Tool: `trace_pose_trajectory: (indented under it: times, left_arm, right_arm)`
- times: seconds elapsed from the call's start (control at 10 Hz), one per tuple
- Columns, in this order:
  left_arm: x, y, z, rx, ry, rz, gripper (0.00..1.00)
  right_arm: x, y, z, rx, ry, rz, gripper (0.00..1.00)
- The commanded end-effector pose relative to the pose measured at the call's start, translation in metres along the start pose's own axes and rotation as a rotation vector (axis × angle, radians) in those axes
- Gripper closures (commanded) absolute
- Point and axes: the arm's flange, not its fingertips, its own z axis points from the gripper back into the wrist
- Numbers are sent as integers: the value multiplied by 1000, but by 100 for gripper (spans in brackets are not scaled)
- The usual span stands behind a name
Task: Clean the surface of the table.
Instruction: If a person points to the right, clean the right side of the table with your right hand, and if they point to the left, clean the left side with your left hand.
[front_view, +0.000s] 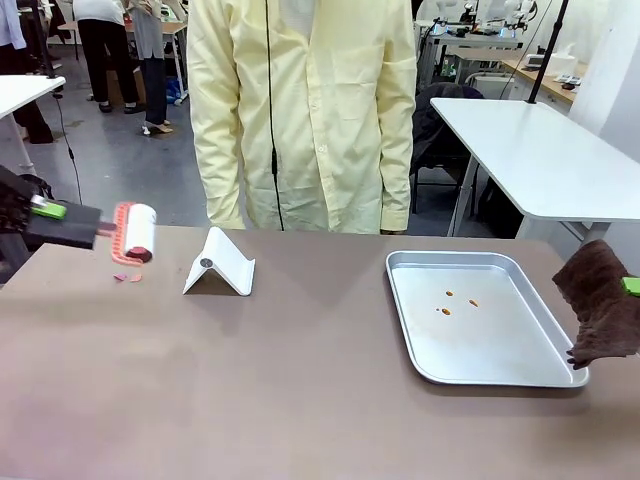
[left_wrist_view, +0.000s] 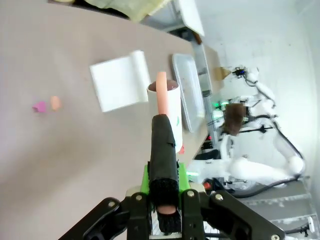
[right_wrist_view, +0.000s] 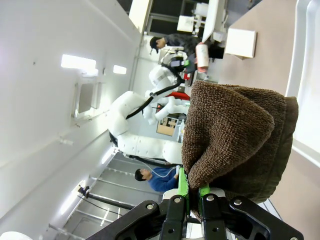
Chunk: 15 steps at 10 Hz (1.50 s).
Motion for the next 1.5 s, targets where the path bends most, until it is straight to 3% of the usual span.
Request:
trace_pose_trajectory:
  times: [0.0, 0.2, 0.6, 0.8, 0.9, 1.4]
  left_arm:
    - [-43, -20, 43, -36, -39, -14, 78]
    - [-85, -17, 93, -80, -73, -22, 78]
    - [-149, 48, 152, -155, -175, 71, 78]
    - [-159, 66, 161, -147, -243, 114, 78]
    - [-164, 54, 151, -131, -192, 101, 78]
    - [-164, 54, 151, -131, -192, 101, 78]
  right_arm:
    - [2, 7, -1, 10, -9, -18, 100]
    - [2, 7, -1, 10, -9, -18, 100]
    - [2, 7, -1, 10, -9, -18, 100]
    - [2, 7, -1, 10, -9, -18, 100]
    - [2, 7, -1, 10, -9, -18, 100]
    - [2, 7, -1, 10, -9, -18, 100]
